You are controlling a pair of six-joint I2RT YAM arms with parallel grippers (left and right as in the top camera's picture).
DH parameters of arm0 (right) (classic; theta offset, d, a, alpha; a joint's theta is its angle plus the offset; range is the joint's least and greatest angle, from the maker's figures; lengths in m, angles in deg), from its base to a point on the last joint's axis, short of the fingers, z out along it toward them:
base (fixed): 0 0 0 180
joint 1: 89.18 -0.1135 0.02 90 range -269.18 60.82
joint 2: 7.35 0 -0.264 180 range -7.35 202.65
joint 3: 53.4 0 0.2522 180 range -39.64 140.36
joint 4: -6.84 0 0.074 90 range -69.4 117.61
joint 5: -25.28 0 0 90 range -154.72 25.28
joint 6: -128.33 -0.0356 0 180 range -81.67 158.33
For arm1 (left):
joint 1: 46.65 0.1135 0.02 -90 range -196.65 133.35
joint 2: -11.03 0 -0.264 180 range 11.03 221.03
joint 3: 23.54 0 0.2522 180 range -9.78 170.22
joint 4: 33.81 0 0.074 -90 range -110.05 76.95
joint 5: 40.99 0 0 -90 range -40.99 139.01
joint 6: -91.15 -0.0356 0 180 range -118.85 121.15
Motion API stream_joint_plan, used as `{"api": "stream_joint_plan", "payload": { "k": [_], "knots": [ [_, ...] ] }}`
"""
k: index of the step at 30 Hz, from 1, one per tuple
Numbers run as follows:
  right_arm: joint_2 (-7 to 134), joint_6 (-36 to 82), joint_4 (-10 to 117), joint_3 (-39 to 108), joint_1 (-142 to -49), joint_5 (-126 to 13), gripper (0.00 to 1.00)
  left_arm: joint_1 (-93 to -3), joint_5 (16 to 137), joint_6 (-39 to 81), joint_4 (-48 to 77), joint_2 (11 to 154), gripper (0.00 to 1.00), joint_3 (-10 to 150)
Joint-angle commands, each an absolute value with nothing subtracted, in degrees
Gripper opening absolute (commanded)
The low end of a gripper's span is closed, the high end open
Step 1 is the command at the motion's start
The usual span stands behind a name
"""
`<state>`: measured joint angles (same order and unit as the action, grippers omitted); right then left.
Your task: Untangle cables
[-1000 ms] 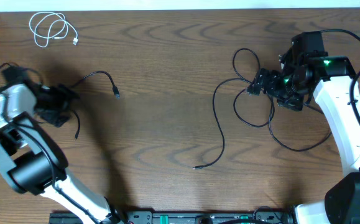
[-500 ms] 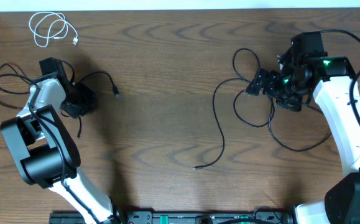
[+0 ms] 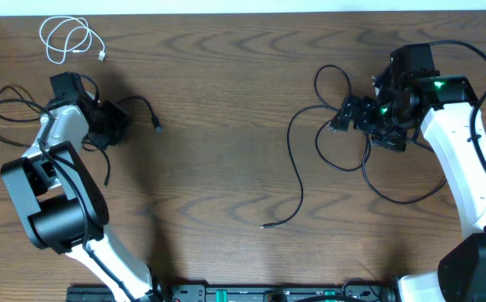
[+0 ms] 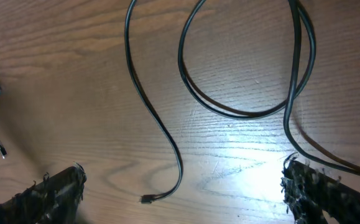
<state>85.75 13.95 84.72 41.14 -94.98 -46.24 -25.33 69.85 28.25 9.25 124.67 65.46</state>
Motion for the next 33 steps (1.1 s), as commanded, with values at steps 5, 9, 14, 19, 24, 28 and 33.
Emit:
{"api": "stream_joint_plan", "payload": {
  "k": [5, 9, 14, 19, 24, 28, 33],
  "knots": [
    [85.7, 15.3, 84.1, 40.9, -95.3, -45.8, 0.99, -25.0, 47.8, 22.0, 20.7, 112.3, 0.83, 67.8],
    [85.7, 15.2, 82.7, 40.9, -95.3, -45.7, 0.99, -25.0, 44.7, 21.0, 23.3, 113.2, 0.83, 67.3],
    [85.7, 15.3, 81.9, 40.9, -95.3, -45.7, 0.99, -25.0, 44.7, 20.9, 23.1, 117.2, 0.83, 66.5],
    [85.7, 15.3, 81.5, 40.9, -95.3, -45.8, 0.99, -25.0, 44.0, 20.8, 20.5, 121.3, 0.82, 66.5],
    [85.7, 15.3, 80.7, 40.9, -95.3, -46.6, 0.99, -25.0, 41.2, 20.7, 18.0, 123.3, 0.76, 66.5],
    [85.7, 15.3, 80.2, 40.9, -95.3, -46.6, 0.99, -24.8, 40.5, 20.6, 17.6, 123.6, 0.75, 66.5],
    [85.7, 15.3, 80.5, 40.9, -95.3, -50.2, 0.99, -24.3, 36.7, 20.7, 16.9, 123.6, 0.77, 66.5]
  ]
}}
